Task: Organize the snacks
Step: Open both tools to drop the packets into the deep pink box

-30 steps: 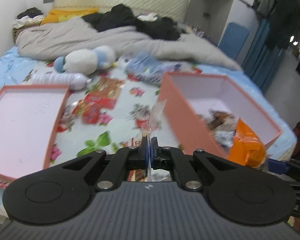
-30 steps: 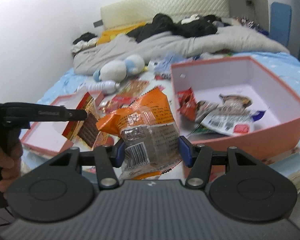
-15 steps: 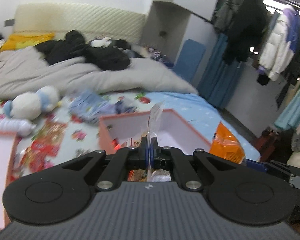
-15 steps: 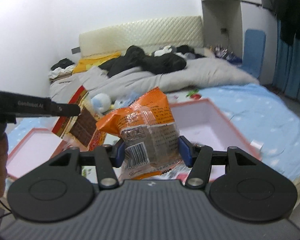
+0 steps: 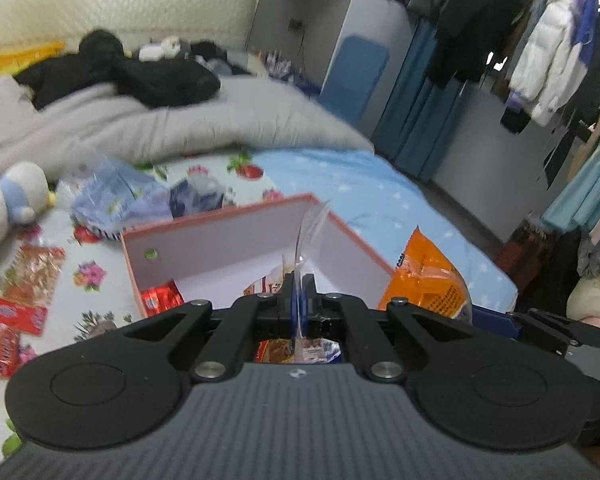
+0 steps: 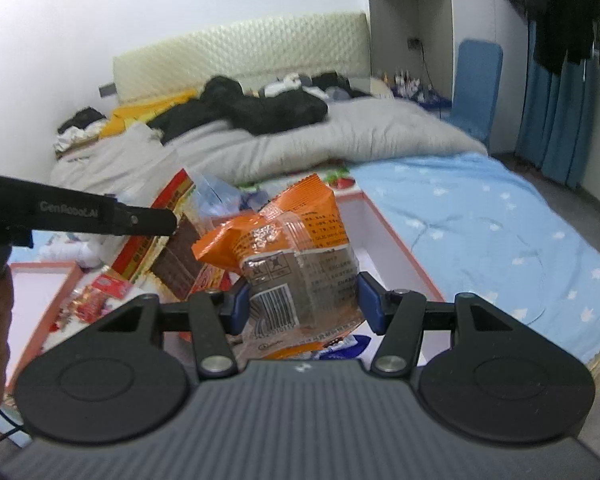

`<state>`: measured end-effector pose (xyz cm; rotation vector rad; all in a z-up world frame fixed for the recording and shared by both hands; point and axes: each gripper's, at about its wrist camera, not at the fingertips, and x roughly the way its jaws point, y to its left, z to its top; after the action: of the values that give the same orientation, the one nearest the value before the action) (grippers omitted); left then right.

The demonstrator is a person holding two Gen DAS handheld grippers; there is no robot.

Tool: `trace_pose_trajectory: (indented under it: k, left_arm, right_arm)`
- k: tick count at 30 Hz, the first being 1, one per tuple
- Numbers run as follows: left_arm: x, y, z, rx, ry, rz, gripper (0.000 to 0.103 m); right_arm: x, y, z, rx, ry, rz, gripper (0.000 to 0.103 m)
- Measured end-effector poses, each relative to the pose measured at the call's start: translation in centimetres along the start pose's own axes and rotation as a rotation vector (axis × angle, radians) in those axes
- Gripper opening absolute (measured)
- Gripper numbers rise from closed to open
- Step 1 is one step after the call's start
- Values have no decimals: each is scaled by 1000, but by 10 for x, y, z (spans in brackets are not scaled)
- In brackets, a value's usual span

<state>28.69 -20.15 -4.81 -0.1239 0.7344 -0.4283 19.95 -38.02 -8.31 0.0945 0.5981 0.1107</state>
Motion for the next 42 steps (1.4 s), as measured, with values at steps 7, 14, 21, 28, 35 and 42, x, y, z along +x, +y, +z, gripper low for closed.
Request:
trace_pose_trajectory:
  k: [7,14,21,28,35,42]
  left_arm:
    - [71,17,2,-13,120,19,3]
    - [102,30,2,-36,160,19,4]
    - [89,37,3,-33,149,58,53]
    - [32,37,2,-37,73,72,53]
    - [-38,33,-13,-50,-4,79,53]
    - [-99,33,-40,-59,-53,109,53]
  right_arm:
    - [57,-25,-6,46,75,-25,58]
    - [80,-29,-13,47,126,-16,59]
    - [75,-33,-10,102,126,-16,76]
    - [37,-20,-7,113,65,6,76]
    - [-11,6,-9,90,3,53,76]
    - [-48,35,-17,59,-36,108,76]
